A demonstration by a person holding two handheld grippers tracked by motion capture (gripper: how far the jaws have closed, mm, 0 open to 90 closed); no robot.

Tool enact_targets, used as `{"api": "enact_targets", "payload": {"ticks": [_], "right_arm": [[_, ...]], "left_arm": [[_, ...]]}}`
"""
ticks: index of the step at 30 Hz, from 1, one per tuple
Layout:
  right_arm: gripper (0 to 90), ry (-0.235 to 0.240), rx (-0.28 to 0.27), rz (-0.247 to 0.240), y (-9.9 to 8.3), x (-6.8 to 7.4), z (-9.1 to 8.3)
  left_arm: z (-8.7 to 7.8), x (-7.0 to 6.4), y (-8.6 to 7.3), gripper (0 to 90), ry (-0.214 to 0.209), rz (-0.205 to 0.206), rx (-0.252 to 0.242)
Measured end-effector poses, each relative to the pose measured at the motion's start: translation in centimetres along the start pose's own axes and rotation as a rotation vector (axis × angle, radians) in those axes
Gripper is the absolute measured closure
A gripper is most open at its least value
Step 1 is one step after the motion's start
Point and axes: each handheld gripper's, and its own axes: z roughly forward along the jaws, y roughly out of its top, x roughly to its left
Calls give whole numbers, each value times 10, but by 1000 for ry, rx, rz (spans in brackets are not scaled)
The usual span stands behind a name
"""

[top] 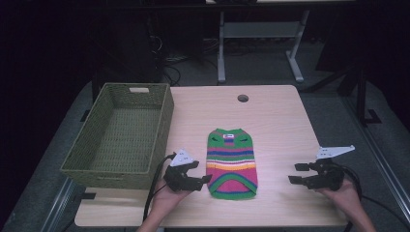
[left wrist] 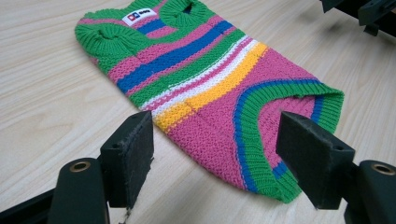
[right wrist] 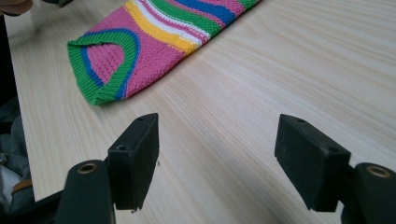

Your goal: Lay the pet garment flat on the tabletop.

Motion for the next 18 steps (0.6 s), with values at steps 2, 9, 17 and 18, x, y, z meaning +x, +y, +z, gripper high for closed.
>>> {"api": "enact_targets", "payload": {"ticks": [2,9,17,18], "right_arm": [[288,-6,-1,5,-2,0,-1],[276,-22,-19,19,-9,-1,-5],[263,-34,-28,19,-13,3,-7],[263,-33,-32,23,-13,4,-7]], "left_arm": [[-1,0,-1,274,0,1,0],[-2,-3,-5,273,-4,12,14],[-5,-5,-10,272,-11,8,9],[-5,-6,-11,271,-10,5,7]]}}
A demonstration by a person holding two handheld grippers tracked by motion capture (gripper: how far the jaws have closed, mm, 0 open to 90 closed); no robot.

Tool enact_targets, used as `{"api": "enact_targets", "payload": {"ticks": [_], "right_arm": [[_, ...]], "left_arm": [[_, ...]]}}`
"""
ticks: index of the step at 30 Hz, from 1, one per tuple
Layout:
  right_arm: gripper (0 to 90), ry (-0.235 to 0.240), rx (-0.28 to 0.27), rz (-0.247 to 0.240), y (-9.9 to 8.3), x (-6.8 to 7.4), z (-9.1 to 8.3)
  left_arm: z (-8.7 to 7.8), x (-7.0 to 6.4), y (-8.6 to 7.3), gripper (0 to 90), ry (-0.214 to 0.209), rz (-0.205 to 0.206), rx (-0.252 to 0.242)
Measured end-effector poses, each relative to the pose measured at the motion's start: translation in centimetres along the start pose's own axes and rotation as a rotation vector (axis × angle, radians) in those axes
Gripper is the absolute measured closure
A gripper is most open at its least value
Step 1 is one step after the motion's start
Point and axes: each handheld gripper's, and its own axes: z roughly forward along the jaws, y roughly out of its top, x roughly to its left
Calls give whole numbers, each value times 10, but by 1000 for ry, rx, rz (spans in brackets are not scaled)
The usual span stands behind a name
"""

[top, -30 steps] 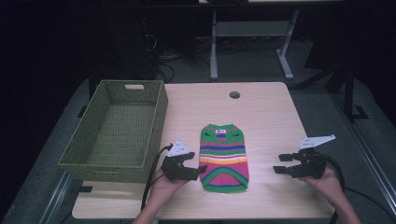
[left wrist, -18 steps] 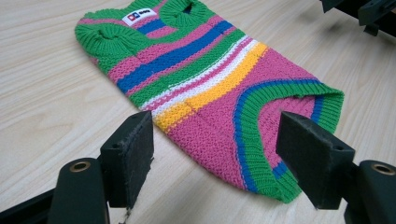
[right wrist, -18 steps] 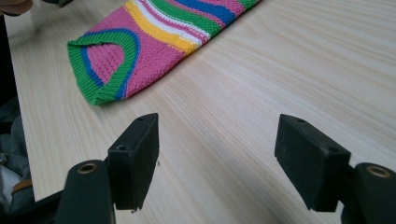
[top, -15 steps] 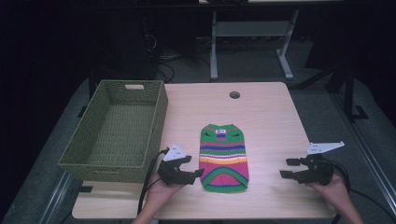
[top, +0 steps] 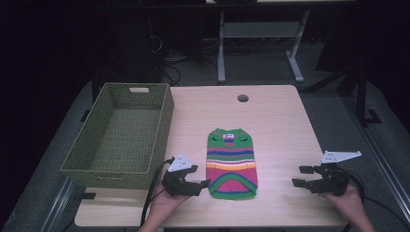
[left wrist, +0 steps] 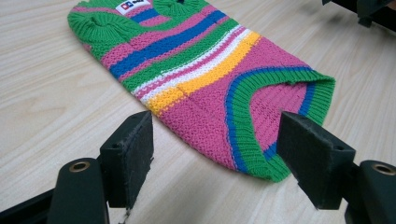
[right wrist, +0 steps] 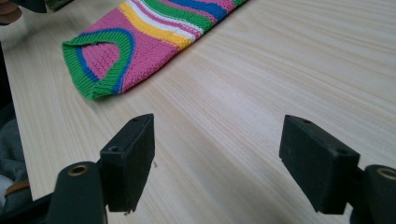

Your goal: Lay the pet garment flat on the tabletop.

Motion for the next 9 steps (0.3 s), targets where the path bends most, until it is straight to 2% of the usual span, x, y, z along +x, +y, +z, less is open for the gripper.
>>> {"api": "enact_targets", "payload": {"ticks": [4,6,9], "right_arm": [[263,-15,0,-7,-4,4,-1],[263,-18,-22,-3,-8,7,-3],[260,-22,-35,-2,-13,10,-6]], "left_arm": [[0,1,-3,271,-5,-14,-14],[-1,0,-4,271,-10,-23,-27],[-1,-2,-4,271,-8,-6,-30]]}}
